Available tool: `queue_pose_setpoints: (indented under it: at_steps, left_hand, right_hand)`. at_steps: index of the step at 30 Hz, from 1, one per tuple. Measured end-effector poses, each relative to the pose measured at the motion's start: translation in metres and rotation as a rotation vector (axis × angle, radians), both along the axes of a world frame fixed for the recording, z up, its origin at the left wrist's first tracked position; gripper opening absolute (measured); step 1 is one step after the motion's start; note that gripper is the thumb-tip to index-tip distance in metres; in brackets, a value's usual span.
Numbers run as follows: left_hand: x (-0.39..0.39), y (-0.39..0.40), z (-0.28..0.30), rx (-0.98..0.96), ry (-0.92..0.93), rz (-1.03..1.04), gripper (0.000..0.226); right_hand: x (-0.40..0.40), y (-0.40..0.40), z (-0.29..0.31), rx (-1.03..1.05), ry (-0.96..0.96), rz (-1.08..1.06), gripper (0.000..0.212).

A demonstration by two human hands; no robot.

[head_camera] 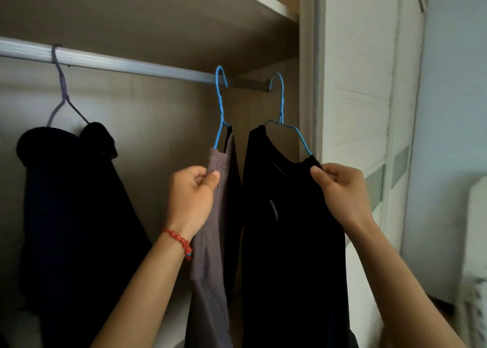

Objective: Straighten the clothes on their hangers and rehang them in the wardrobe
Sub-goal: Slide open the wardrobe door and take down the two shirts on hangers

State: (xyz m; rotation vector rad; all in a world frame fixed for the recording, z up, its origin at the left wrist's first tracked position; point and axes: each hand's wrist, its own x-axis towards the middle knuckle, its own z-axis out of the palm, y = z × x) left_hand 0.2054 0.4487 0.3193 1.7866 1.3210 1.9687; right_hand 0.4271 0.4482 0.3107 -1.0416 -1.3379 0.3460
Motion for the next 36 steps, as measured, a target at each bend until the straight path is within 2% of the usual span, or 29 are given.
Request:
queue_pose_setpoints:
  at_steps: [11, 14, 20, 24, 28, 36]
  left_hand:
    - [0.059, -0.073, -0.033, 0.064, -0.004, -0.285, 0.028]
    - [0.069, -0.097, -0.036, 0.046, -0.027, -0.373, 0.026]
    - [0.088, -0.143, -0.040, -0.028, -0.104, -0.552, 0.034]
    - [0.135, -0.168, -0.056, -0.069, -0.156, -0.642, 0.034]
    - [0.189, -0.174, -0.071, -0.193, -0.242, -0.703, 0.016]
    - [0.305, -0.204, -0.094, -0.330, -0.369, -0.862, 0.013]
  right_hand:
    - [0.063, -0.138, -0.017, -0.005, 0.029, -0.121, 0.034]
    - [0.081, -0.180, -0.018, 0.024, 0.038, -0.199, 0.024]
    - [0.123, -0.260, -0.020, -0.034, 0.050, -0.341, 0.020]
    - [0.143, -0.290, -0.022, -0.104, 0.076, -0.407, 0.027]
    - [0.162, -0.307, -0.027, -0.151, 0.070, -0.474, 0.019]
    - [0.241, -0.352, -0.045, -0.174, 0.139, -0.652, 0.020]
